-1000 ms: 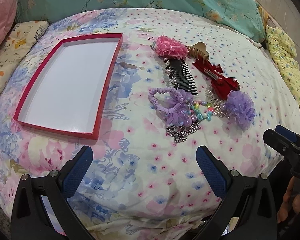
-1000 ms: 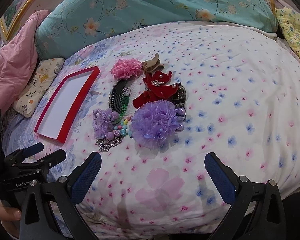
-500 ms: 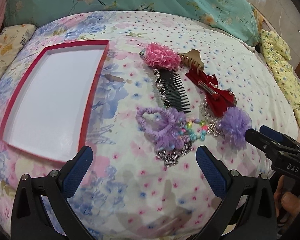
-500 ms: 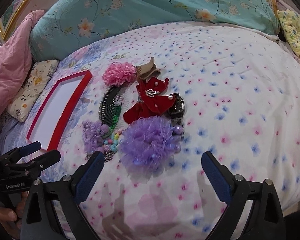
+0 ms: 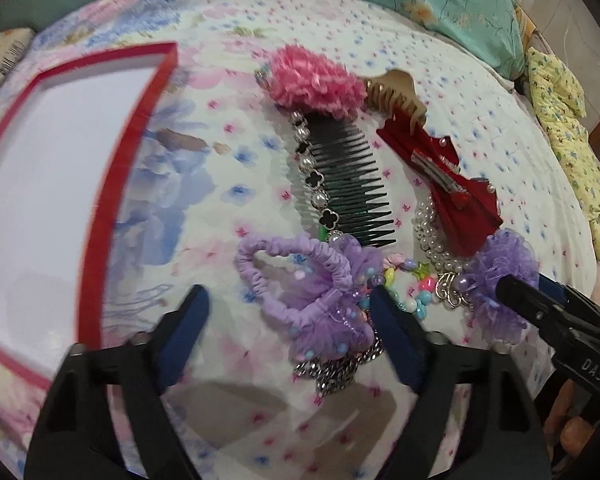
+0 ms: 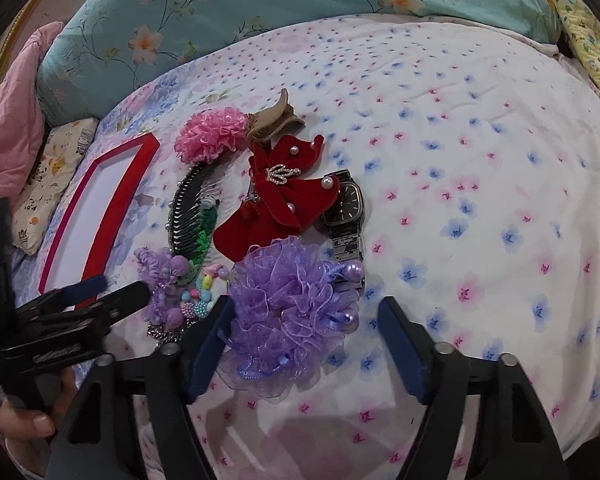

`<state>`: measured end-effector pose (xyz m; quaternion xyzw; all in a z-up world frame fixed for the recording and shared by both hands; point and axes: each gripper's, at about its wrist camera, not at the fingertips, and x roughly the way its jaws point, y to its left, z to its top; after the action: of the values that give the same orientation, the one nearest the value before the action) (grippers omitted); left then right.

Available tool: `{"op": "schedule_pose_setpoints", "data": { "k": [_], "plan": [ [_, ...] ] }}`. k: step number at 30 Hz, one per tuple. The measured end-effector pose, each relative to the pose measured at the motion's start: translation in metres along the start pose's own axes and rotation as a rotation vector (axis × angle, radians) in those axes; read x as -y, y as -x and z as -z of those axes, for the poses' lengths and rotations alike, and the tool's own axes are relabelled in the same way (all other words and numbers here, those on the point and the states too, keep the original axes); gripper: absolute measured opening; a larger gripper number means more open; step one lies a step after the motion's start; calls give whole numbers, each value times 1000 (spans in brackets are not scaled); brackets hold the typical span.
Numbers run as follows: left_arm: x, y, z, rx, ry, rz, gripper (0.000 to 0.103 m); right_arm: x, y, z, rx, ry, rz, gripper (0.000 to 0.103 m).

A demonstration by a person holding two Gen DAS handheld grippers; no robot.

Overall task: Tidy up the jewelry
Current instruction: 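Grasp the lavender scrunchie with the left gripper while the right gripper grasps the purple tulle flower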

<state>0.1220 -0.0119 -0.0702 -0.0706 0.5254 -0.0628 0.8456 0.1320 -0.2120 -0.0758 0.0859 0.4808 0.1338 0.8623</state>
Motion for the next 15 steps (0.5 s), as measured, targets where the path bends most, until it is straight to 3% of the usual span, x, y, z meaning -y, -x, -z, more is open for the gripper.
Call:
{"op": "schedule_pose_setpoints", "data": {
  "k": [2, 5, 8, 15],
  "plan": [
    [2, -4, 1, -7, -9, 11, 57, 1, -1, -1, -3, -3, -5, 52],
    [4, -2, 2, -9, -22, 52, 28, 1, 0, 0, -2, -4, -15, 35],
    [2, 4, 5, -1, -11, 82, 28, 0, 5, 1, 13, -1, -16, 19],
    [-7, 41, 16, 62, 4, 118, 28, -6, 22, 3, 45, 12, -42, 14]
  ]
}}
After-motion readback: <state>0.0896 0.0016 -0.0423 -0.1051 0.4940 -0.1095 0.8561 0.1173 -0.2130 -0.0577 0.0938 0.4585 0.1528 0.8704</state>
